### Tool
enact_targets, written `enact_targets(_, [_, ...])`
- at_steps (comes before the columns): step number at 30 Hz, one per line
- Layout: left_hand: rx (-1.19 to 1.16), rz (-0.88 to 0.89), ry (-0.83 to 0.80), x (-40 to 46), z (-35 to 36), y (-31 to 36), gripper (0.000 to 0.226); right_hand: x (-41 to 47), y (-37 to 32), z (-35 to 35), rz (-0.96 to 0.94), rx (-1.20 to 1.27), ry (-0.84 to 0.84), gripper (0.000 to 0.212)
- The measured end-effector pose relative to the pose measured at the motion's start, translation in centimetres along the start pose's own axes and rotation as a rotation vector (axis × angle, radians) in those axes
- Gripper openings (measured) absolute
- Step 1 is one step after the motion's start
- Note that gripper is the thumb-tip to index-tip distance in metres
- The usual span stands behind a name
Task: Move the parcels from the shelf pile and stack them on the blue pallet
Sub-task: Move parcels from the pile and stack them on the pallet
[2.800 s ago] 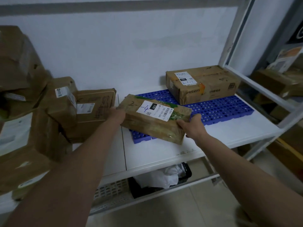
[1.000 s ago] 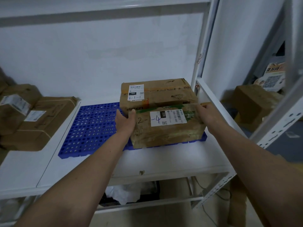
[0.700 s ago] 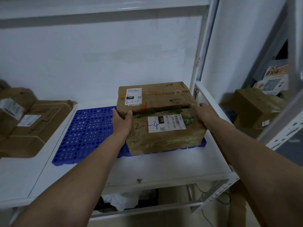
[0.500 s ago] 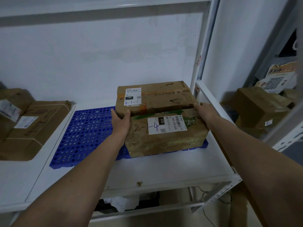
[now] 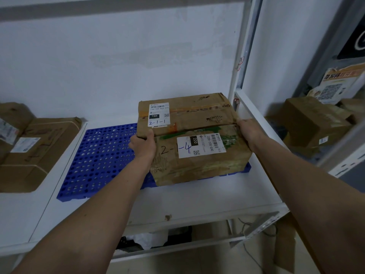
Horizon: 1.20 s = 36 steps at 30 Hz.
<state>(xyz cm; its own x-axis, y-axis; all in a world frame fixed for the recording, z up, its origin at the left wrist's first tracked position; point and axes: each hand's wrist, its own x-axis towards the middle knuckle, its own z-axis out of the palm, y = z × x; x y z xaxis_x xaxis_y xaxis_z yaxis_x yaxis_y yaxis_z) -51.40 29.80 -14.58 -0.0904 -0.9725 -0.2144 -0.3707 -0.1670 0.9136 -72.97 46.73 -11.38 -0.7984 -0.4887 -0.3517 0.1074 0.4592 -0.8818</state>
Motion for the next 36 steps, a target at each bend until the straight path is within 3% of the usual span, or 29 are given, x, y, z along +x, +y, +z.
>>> enact_targets(9, [-0.011,-0.088,-0.023,0.1,-0.2,-0.6,0.076,-0.2,1.0,-0.8,0.008,0.124,-0.076,0.03])
enact_targets(11, [-0.052,-0.189,-0.091,-0.1,-0.4,-1.2,0.085,-0.3,1.8,-1.4,0.025,0.129,-0.095,0.039])
enact_targets(14, [-0.212,-0.293,-0.28,-0.8,-0.9,-2.0,0.078,-1.1,2.9,-1.8,0.105,0.129,-0.154,0.067])
enact_targets(19, [-0.293,-0.26,-0.436,-1.6,-0.4,-1.6,0.069,-1.2,4.1,-1.7,0.127,0.254,-0.239,0.036])
enact_targets(29, [-0.182,-0.246,-0.3,-1.1,0.4,-1.3,0.068,-0.7,4.1,-1.6,0.135,0.279,-0.237,0.037])
enact_targets(36, [-0.091,-0.199,-0.294,-0.6,0.6,-1.3,0.076,-0.4,4.1,-1.4,0.148,0.202,-0.166,0.037])
